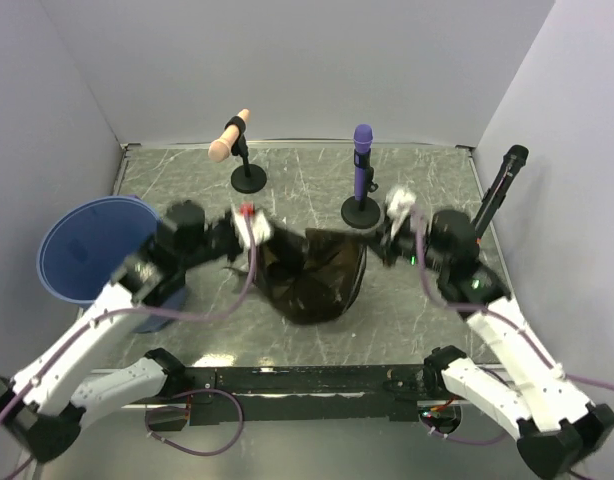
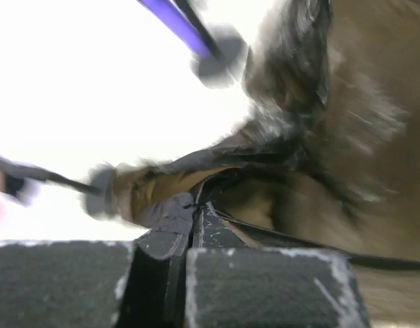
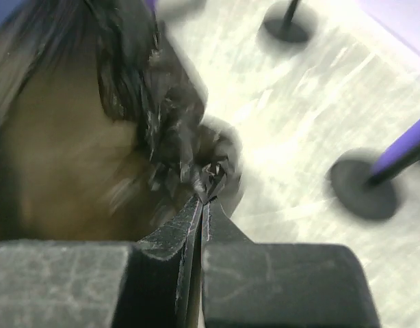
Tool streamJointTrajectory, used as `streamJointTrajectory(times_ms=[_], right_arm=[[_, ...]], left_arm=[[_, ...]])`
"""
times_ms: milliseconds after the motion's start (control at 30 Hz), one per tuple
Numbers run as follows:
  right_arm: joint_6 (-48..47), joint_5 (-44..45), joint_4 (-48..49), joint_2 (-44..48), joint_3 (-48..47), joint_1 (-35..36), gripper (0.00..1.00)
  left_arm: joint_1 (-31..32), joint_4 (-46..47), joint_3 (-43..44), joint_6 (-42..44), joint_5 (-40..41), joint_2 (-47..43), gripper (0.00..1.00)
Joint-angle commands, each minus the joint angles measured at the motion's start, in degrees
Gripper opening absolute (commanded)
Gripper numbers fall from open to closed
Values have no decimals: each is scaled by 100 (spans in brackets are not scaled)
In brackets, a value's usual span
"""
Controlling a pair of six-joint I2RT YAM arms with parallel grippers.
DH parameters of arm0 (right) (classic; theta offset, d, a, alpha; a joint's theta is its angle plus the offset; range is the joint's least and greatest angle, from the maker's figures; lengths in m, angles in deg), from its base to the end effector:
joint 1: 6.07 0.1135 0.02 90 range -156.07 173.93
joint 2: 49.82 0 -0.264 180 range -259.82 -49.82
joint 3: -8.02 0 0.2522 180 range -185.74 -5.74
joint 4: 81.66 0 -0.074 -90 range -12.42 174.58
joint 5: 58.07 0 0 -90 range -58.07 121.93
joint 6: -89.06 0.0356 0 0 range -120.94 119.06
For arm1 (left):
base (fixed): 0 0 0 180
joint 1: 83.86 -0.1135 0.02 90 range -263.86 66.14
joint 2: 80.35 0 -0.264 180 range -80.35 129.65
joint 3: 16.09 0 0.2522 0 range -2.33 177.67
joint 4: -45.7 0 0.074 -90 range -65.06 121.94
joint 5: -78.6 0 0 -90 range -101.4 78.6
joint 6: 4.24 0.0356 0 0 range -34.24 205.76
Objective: Put the trash bags into the trash bin
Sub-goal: Unfold the trash bag at the center of the board.
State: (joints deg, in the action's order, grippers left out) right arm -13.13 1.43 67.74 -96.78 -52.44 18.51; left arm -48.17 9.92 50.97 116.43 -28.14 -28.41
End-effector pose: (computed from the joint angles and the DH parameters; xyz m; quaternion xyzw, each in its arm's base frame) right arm 0.1608 0.0934 0.3345 -0.3931 0.6872 0.2722 0.5470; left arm 0.1580 -0.1261 0.3490 0.5146 0.6357 -0.1443 0.5570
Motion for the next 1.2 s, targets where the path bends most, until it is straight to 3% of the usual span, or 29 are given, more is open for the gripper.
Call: streamJointTrajectory(times_ms=[0,200,300,400,533,633,700,833,933,1067,1167], right_arm=[[865,501,401,-1532,-2005,-391,0],[1016,905,497,-3677,-5746,-981,0],[798,958,734,-4206,-7305,-1025,0],[569,950,1435,-4252,-8038,-1025,0],[227,695,3017,-3621,-7619,-990,0],[-152,502,3327,-3076,-6813,-894,0],[-397,317,3153,-2541,-5664,-815,0],[-645,396,2067,-1152,-1449,-429,0],[-584,-33,765,-36,157,-138,0],[-197,157,102,1003,592,406,0],[-249,263,189,681,128,434,0]], left_arm=[[-87,234,1785,-685,749,1316,1],[-246,1163,4254,-108,1655,2696,1],[-246,1892,5547,227,1963,3215,1],[-237,2621,6603,518,1849,3568,1],[-158,3501,7089,712,1568,3657,1],[-132,3932,6303,598,1209,3201,1],[-123,3654,4855,597,831,2631,1],[-105,1680,912,1036,241,1339,1],[-79,316,-799,1344,-539,154,1],[202,321,-1129,677,-595,-1080,1],[264,190,-455,485,-201,-513,1]])
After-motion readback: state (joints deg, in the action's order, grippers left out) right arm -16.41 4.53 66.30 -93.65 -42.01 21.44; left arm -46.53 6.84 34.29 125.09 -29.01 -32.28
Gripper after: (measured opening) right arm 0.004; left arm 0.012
